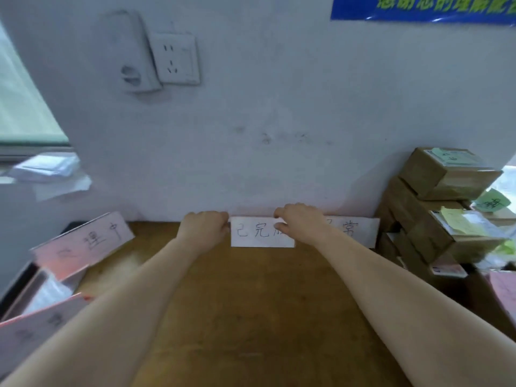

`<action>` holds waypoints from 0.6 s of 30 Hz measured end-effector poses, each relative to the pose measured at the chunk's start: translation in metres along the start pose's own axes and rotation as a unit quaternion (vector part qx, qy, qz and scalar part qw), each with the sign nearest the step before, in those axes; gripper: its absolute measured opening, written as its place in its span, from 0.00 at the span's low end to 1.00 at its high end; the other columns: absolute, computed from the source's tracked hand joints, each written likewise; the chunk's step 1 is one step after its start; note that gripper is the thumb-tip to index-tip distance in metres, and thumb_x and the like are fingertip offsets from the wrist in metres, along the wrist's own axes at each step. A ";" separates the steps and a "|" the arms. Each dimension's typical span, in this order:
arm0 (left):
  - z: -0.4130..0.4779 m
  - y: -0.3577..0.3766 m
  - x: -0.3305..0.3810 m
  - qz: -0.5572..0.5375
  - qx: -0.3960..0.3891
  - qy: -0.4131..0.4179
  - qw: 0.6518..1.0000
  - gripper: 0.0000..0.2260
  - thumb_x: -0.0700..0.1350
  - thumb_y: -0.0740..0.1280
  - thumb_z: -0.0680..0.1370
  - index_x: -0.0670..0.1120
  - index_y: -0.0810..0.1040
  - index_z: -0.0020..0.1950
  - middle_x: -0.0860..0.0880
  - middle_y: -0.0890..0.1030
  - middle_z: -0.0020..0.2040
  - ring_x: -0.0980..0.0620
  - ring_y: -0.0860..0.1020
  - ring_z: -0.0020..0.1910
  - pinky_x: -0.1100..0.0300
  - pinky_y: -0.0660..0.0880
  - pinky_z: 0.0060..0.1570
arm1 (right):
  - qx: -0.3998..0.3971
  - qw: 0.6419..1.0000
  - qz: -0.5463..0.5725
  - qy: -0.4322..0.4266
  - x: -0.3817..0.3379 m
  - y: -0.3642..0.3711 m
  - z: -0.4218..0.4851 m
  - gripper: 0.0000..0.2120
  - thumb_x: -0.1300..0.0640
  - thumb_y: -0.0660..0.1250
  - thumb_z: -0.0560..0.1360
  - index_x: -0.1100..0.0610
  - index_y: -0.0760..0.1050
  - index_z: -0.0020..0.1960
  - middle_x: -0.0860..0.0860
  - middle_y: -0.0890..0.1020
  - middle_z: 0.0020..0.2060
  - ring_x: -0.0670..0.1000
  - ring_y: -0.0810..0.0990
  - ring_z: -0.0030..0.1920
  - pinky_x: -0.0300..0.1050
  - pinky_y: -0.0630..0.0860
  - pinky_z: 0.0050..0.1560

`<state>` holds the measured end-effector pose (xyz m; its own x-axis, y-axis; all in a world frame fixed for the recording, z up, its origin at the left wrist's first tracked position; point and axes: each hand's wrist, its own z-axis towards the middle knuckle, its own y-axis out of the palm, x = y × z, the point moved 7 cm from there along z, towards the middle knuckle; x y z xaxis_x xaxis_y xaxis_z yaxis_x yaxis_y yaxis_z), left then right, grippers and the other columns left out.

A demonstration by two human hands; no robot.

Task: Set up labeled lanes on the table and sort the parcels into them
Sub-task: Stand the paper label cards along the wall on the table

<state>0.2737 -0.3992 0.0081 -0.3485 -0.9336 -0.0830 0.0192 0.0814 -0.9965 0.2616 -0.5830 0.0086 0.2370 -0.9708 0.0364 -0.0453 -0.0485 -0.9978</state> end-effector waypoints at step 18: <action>-0.205 0.000 -0.239 -0.006 0.045 -0.113 0.993 0.10 0.49 0.57 0.81 0.50 0.76 0.57 0.52 0.80 0.55 0.49 0.78 0.52 0.57 0.71 0.45 | 0.007 0.981 0.034 -0.189 -0.323 -0.029 0.016 0.17 0.48 0.58 0.82 0.52 0.71 0.67 0.52 0.78 0.60 0.54 0.77 0.59 0.50 0.75 0.55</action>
<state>0.1645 -0.1046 0.0298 -0.1295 -0.9897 -0.0607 0.1027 0.0475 -0.9936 0.2017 -0.2643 0.0250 0.5776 -0.8147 -0.0516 -0.0615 0.0196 -0.9979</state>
